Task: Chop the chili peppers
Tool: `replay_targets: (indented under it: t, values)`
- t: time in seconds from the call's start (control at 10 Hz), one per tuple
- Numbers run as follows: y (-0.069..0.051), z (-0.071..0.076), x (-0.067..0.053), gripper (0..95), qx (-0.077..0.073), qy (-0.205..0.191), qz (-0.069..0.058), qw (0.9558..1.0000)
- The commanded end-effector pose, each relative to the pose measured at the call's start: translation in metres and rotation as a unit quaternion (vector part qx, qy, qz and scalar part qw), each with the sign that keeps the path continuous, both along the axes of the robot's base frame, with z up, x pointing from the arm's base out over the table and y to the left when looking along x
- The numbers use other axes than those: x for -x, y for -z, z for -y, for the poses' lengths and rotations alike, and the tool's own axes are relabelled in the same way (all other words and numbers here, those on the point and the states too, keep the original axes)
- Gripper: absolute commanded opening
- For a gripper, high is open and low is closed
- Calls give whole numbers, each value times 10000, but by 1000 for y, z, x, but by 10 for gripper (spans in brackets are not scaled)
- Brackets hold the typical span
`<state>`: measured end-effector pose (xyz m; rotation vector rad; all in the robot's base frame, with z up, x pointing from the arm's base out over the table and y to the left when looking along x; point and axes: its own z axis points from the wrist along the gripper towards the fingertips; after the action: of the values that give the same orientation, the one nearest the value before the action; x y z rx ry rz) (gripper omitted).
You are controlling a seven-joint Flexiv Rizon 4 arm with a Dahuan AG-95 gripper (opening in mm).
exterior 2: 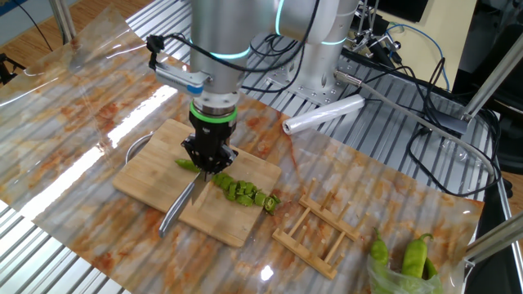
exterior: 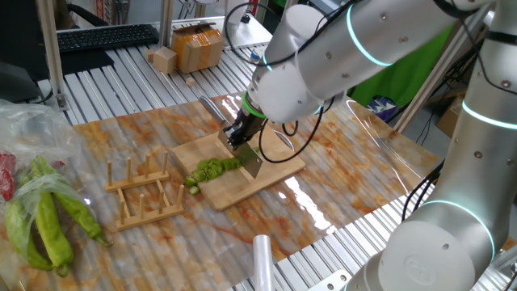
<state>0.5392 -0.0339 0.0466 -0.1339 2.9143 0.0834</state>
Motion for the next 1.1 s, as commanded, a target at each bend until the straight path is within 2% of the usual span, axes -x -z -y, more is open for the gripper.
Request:
replay_targets:
  t: [0.1,0.6,0.7,0.8,0.9,1.0,1.1]
  values:
    - [2,2,-2,0,79,22,28,10000]
    - [2,2,0,0,77,24,-9,10000]
    - [2,2,1,0,76,16,-51,10000]
    - [4,2,1,0,75,17,-26,10000]
    - [12,1,0,0,94,31,39,9999]
    - [17,1,-2,0,81,36,36,10000]
    - [17,1,-2,0,62,42,-32,10000]
